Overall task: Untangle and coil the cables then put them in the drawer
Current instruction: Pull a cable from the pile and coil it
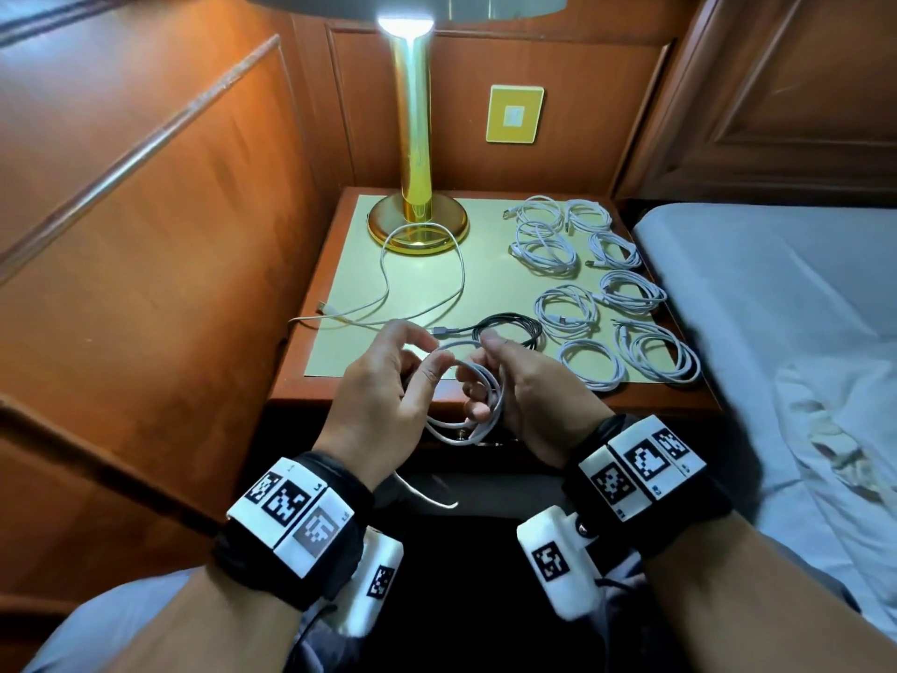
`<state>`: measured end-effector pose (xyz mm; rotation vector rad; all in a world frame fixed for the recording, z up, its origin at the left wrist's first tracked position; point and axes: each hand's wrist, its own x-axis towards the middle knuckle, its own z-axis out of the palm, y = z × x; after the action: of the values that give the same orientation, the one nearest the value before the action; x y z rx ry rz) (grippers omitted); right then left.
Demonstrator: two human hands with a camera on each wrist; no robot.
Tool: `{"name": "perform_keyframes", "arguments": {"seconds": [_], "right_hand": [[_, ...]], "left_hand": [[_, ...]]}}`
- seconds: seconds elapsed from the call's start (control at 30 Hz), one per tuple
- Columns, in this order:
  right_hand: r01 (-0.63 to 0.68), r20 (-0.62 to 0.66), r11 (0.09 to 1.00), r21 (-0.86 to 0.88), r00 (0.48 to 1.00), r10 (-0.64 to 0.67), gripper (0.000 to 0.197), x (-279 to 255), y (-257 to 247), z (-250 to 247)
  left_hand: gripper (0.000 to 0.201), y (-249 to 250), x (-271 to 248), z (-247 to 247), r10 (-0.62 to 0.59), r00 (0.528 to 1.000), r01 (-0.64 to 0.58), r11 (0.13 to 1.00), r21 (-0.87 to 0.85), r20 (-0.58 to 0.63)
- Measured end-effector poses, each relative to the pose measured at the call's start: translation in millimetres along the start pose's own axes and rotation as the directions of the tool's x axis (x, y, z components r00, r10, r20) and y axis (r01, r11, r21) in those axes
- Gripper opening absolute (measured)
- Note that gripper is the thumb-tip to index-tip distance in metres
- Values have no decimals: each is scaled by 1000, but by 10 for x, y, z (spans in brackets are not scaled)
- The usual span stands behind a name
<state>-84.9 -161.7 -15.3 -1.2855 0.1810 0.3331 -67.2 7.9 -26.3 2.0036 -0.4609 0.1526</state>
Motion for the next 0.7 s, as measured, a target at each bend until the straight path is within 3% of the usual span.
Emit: {"name": "perform_keyframes", "arguments": {"seconds": [0.17,0.27,0.37,0.43,0.5,0.6,0.7], "right_hand": [[1,25,998,56,1000,-2,25,-30,-36,-56],[12,11,999,37,1000,-12,32,-19,-48,-64],[91,-60,975,-201,993,-105,33,9,16,-23],[139,-24,901,-410,986,-163,35,23,69,-18],[139,1,871,-472,988,-157,33,16,91,-7],[125,-22,949,-291,990,-138,31,-7,46,33],[136,-149,991,-9,979,-136,35,-18,-68,-11]], "left_hand": [[10,8,10,-5,12,999,-9,997,-79,45],[9,11,2,5,14,999,-8,995,-100,52],[11,-2,1,28,24,999,-21,995,-93,34],[9,-6,0,36,24,999,-22,995,-94,23],[7,-14,2,37,11,1000,-9,995,-97,19],[7,2,5,17,1,1000,0,994,-106,8],[12,-20,41,-47,-27,1000,28,997,-77,9]]}}
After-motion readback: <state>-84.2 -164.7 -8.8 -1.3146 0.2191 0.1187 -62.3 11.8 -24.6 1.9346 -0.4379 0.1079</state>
